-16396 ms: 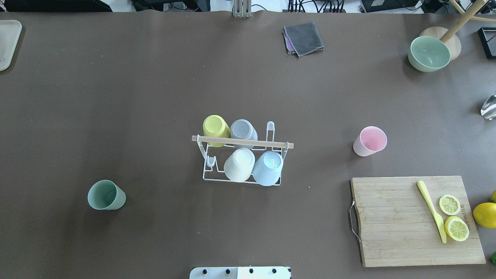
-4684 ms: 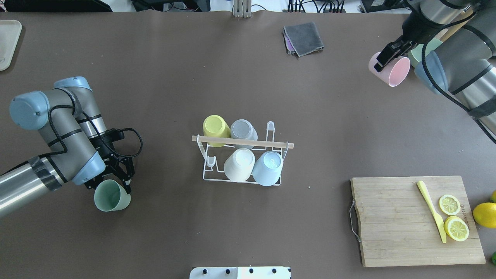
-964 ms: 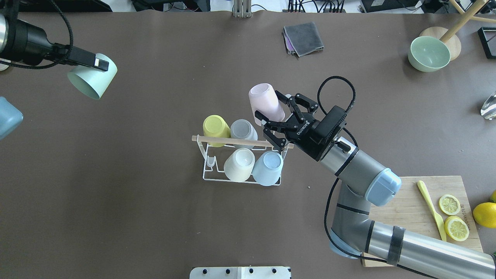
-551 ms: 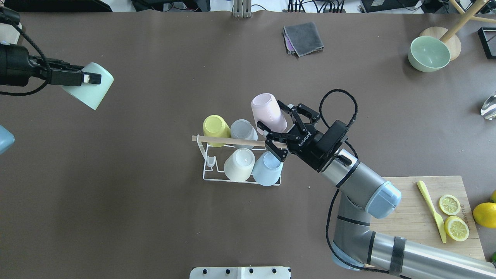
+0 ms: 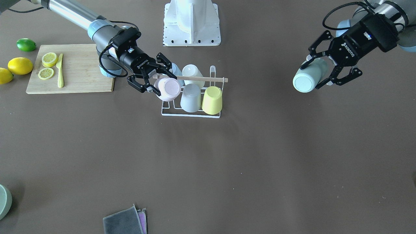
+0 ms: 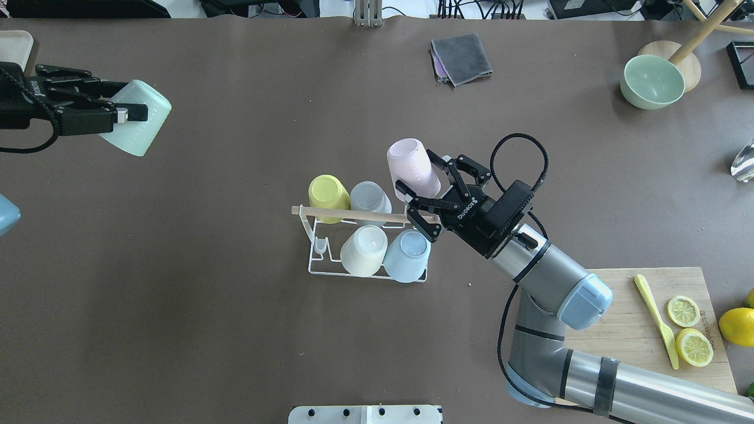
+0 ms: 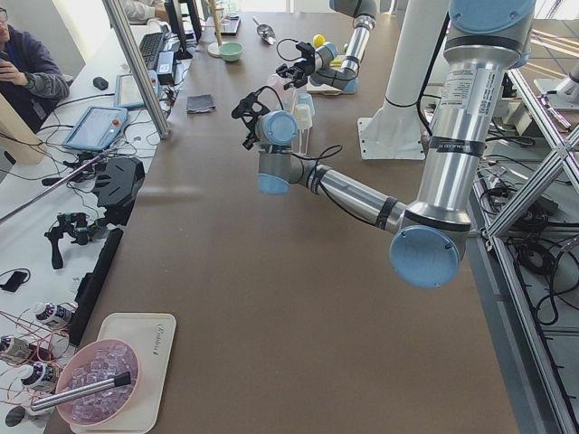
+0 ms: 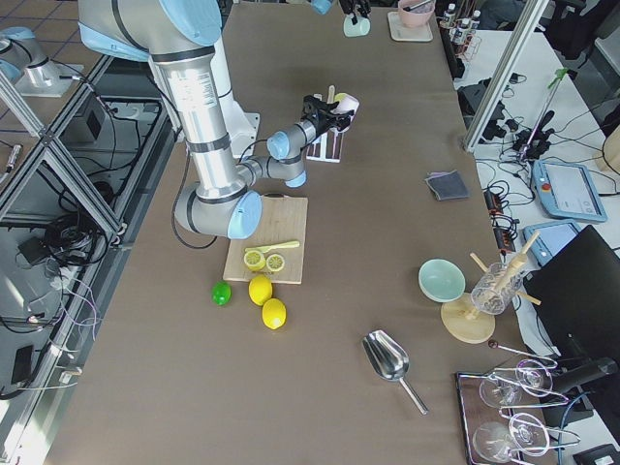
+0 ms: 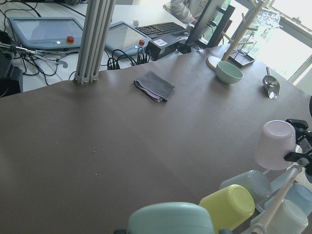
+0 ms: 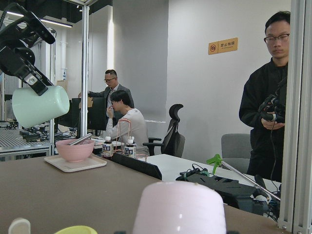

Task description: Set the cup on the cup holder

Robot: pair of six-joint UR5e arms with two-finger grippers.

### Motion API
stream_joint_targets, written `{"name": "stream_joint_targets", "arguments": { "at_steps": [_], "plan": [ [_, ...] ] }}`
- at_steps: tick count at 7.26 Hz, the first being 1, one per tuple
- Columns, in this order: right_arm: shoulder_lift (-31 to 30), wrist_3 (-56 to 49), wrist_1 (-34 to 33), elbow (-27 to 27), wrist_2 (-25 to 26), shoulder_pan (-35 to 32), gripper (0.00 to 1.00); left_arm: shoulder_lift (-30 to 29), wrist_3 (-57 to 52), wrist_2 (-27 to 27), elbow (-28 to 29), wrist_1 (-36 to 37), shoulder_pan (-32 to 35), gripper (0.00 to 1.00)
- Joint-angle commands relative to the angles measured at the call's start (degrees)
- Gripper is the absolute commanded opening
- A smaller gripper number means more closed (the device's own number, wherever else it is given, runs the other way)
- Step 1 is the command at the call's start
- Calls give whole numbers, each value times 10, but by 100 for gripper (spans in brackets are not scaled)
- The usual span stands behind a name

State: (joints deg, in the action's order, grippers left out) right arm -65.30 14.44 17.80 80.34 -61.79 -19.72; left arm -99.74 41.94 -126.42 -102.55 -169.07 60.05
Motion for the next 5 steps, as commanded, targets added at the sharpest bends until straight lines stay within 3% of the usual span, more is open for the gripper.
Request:
{"name": "stream_joint_targets", "arguments": {
  "at_steps": [1, 2, 3, 5],
  "plan": [
    [0, 7, 0, 0, 1, 1, 100, -2, -22, 12, -31, -85, -25, 29],
    [2, 11, 0, 0, 1, 1, 100, -1, -21, 20, -42, -137, -55, 26],
    [2, 12, 0, 1, 1, 1, 100, 2, -25, 88, -39, -211, -110, 22],
    [-11, 19, -14, 28, -20, -20, 100, 18, -111, 123, -40, -242, -131, 19]
  ]
}}
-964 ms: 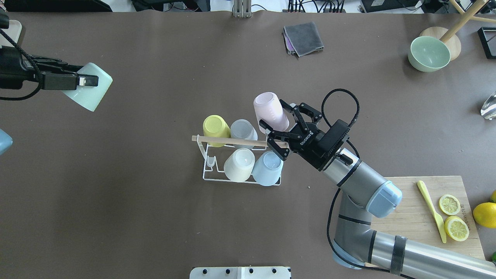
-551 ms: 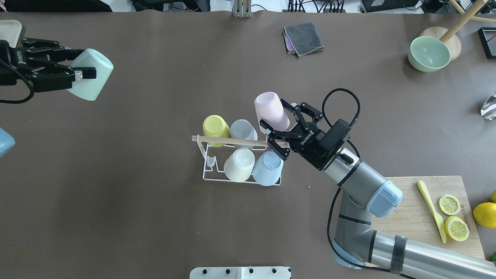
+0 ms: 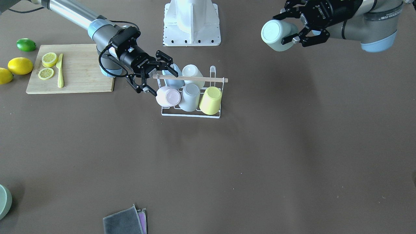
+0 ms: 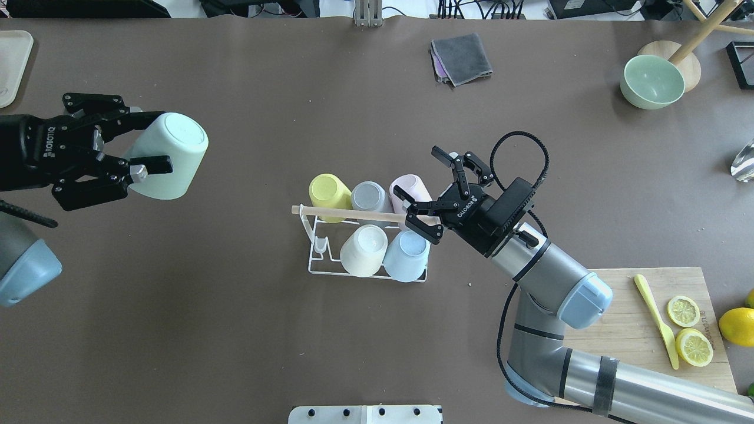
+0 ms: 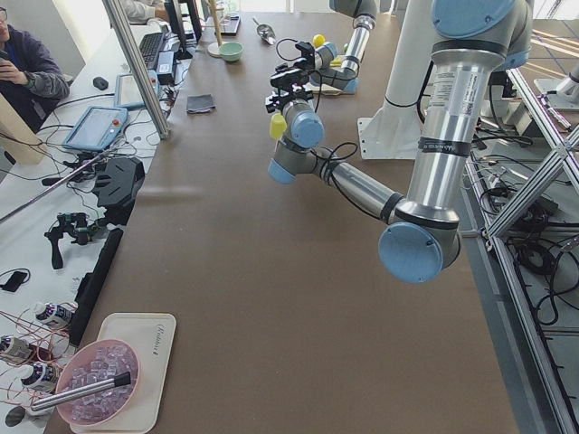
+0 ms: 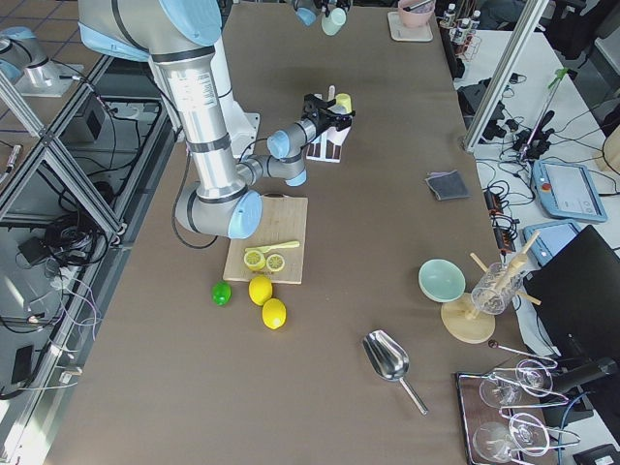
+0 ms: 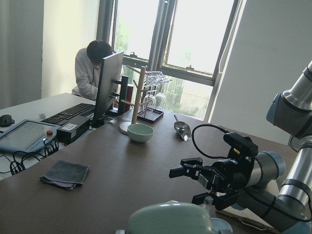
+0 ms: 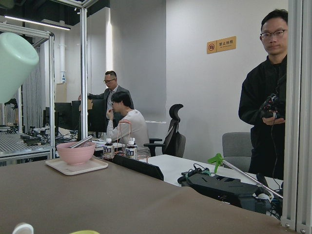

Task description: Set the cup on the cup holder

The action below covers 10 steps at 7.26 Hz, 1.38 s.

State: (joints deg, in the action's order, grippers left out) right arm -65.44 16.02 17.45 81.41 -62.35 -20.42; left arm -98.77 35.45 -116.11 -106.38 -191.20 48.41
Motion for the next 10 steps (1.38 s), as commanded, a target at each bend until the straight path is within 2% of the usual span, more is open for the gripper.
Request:
{"name": "stream_joint_targets", "arguments": {
  "at_steps": [1, 2, 3, 4, 5, 6, 7, 8, 9, 10],
  "plan": [
    [-39, 10, -50, 45, -67, -37, 100, 3, -53, 37, 0, -36, -28, 19],
    [-83, 69, -108, 84, -164, -89, 100, -1, -63, 79, 11, -77, -71, 19],
    [-113, 132, -195, 115, -292, -161, 100, -13, -115, 113, 21, -94, -97, 18],
    [-132, 157, -253, 118, -409, -230, 100, -25, -142, 135, 42, -123, -120, 16],
    [-136, 160, -336, 116, -522, -294, 100, -42, -151, 179, 97, -182, -166, 17],
    [-150, 160, -409, 112, -634, -366, 100, -72, -175, 201, 141, -213, -189, 17],
    [-157, 154, -510, 111, -743, -433, 100, -102, -177, 222, 187, -239, -207, 17],
    [-177, 150, -612, 112, -792, -499, 100, -133, -177, 238, 228, -254, -223, 17],
    [-193, 145, -719, 123, -783, -529, 100, -157, -190, 240, 265, -264, -234, 17],
    [-201, 128, -786, 118, -751, -539, 100, -172, -194, 249, 287, -275, -247, 17]
  ]
}}
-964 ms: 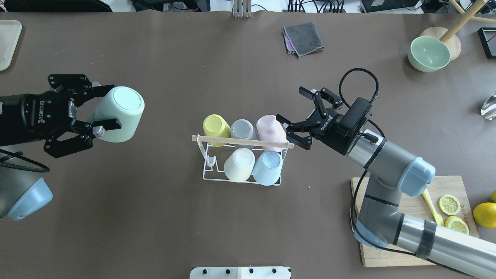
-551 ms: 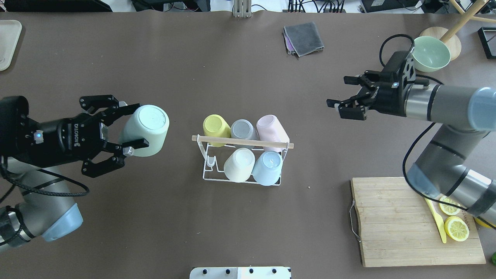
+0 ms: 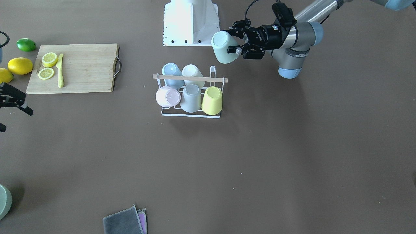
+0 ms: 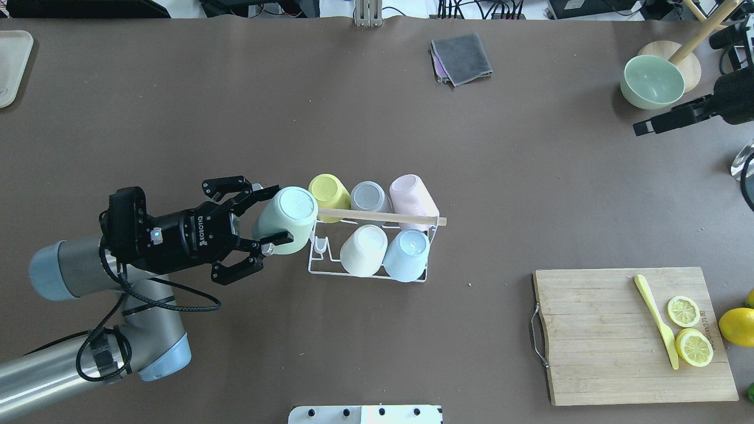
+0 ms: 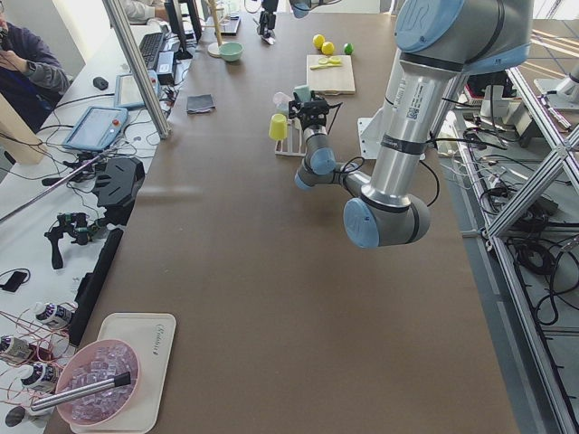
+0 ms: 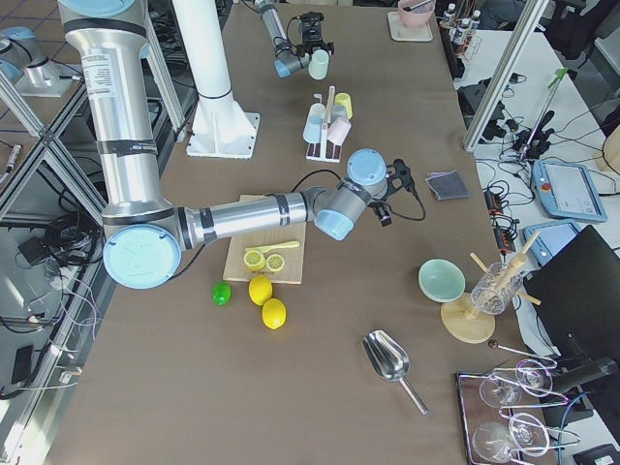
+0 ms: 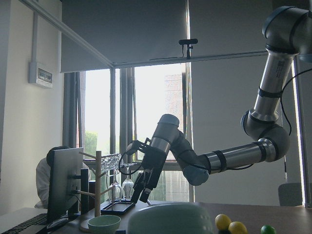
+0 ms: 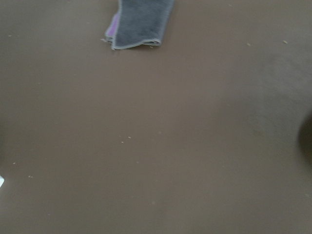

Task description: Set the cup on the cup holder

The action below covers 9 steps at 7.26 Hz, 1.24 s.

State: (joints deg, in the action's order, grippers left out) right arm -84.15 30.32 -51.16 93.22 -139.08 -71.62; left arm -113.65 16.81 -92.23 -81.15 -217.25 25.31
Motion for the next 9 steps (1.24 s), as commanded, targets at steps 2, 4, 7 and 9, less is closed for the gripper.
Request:
{"name": "stream_joint_targets", "arguments": {
  "at_steps": [2, 4, 7, 9],
  "plan": [
    [-21, -51, -253, -6, 107, -60, 100, -24, -7, 11, 40, -19, -39, 18],
    [12, -122, -399, -50, 111, -116, 100, -28, -14, 11, 47, -19, -42, 18],
    [23, -133, -485, -65, 116, -146, 100, -32, -40, 42, 53, -19, -41, 18],
    [48, -133, -541, -58, 108, -158, 100, -34, -41, 52, 66, -19, -41, 19]
  ]
}}
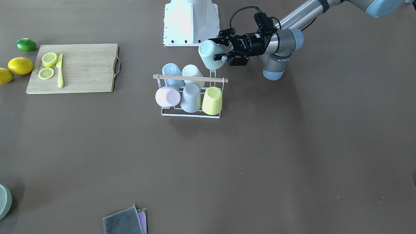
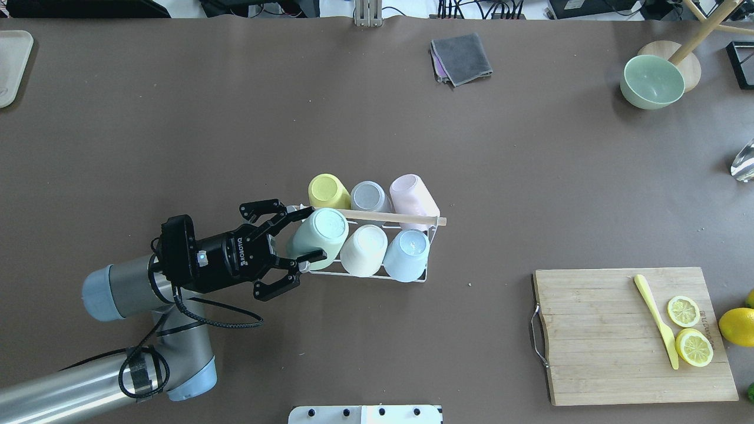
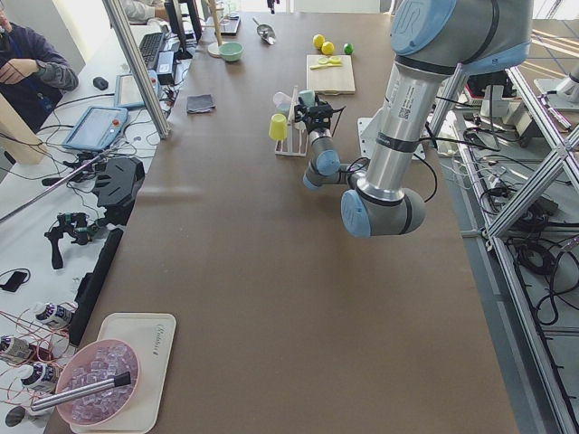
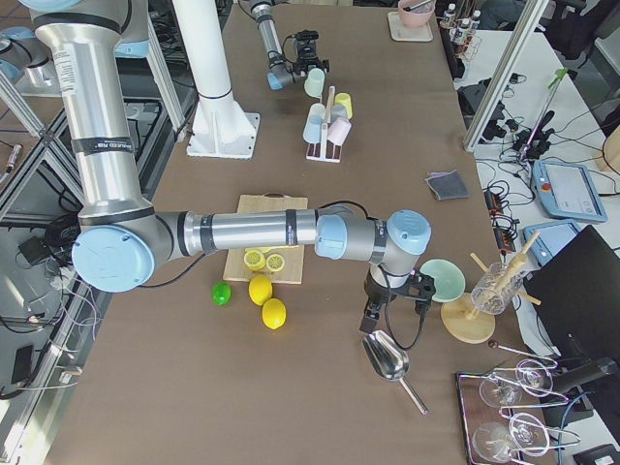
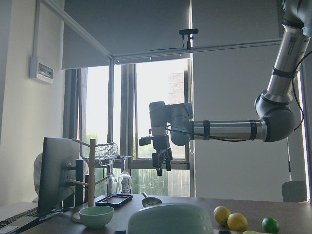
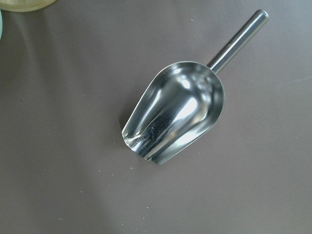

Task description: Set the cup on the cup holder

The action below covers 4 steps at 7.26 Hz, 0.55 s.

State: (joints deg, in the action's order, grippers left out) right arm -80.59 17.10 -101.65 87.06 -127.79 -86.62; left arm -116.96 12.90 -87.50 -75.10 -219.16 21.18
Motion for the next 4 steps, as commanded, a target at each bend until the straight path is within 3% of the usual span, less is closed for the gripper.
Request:
{"name": "stream_joint_targets", "arguments": {
  "at_steps": [1, 4],
  "plan": [
    [13, -1, -41, 8, -11, -20, 100, -1, -5, 5, 12, 0, -1, 20],
    [7, 1, -42, 12, -20, -31, 100, -10, -5, 5, 24, 0, -3, 22]
  ]
}}
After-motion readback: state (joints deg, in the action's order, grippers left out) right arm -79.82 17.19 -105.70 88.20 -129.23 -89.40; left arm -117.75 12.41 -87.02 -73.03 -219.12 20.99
